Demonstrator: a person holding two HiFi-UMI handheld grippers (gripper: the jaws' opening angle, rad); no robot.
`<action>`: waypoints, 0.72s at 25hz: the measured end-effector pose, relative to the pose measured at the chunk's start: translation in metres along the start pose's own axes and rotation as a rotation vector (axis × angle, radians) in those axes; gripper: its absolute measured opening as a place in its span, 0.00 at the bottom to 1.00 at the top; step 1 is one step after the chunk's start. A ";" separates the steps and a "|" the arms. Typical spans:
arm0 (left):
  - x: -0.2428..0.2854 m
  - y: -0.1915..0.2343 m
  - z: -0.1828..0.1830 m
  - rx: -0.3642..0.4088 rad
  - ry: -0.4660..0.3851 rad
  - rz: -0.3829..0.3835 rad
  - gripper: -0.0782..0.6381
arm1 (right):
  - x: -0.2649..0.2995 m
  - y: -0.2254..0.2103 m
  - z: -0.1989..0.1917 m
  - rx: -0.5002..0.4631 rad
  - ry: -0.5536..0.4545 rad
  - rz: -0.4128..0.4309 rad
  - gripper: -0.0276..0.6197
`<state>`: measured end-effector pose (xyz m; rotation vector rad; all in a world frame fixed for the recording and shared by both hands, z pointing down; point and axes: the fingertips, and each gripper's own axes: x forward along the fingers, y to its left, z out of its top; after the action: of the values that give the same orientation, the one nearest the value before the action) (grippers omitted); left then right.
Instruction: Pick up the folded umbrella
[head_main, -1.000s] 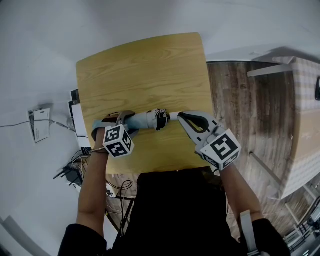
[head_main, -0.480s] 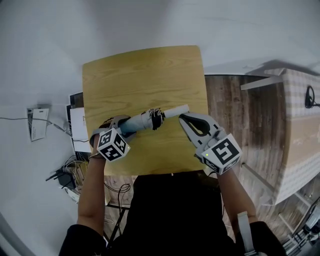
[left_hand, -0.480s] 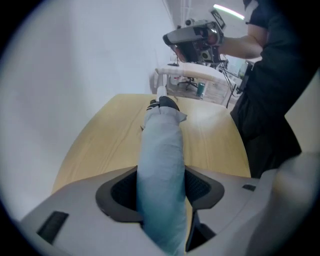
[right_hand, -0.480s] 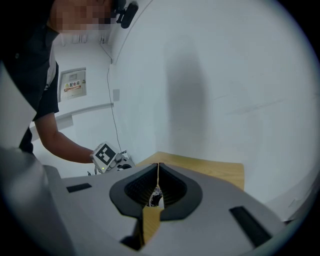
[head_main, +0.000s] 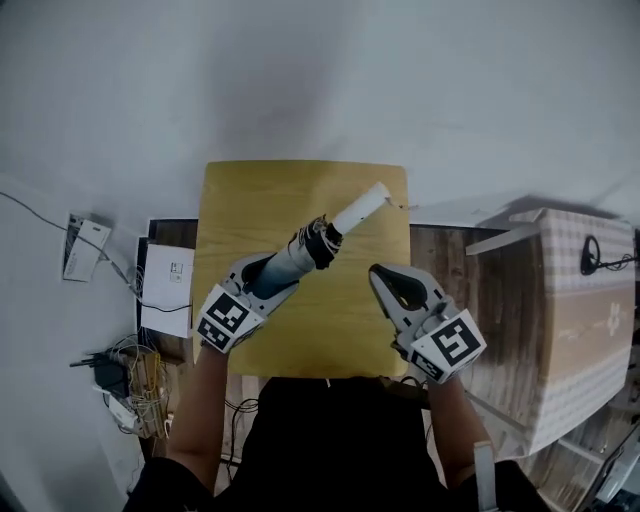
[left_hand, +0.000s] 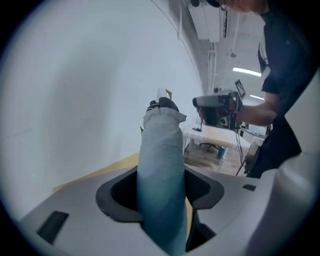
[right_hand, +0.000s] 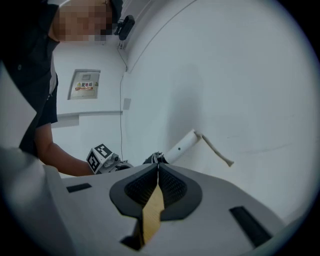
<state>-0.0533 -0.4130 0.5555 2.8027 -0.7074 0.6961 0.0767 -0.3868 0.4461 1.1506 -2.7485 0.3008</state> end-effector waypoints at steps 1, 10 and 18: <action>-0.008 -0.001 0.016 -0.024 -0.059 -0.003 0.48 | -0.001 0.005 0.010 -0.013 -0.015 0.000 0.07; -0.100 -0.006 0.126 -0.217 -0.534 -0.076 0.47 | -0.007 0.058 0.062 -0.109 -0.086 0.044 0.07; -0.207 -0.016 0.125 -0.290 -0.791 -0.165 0.48 | 0.012 0.138 0.062 -0.081 -0.117 0.116 0.07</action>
<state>-0.1567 -0.3487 0.3465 2.7520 -0.5956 -0.5452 -0.0340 -0.3150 0.3705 1.0217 -2.9058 0.1372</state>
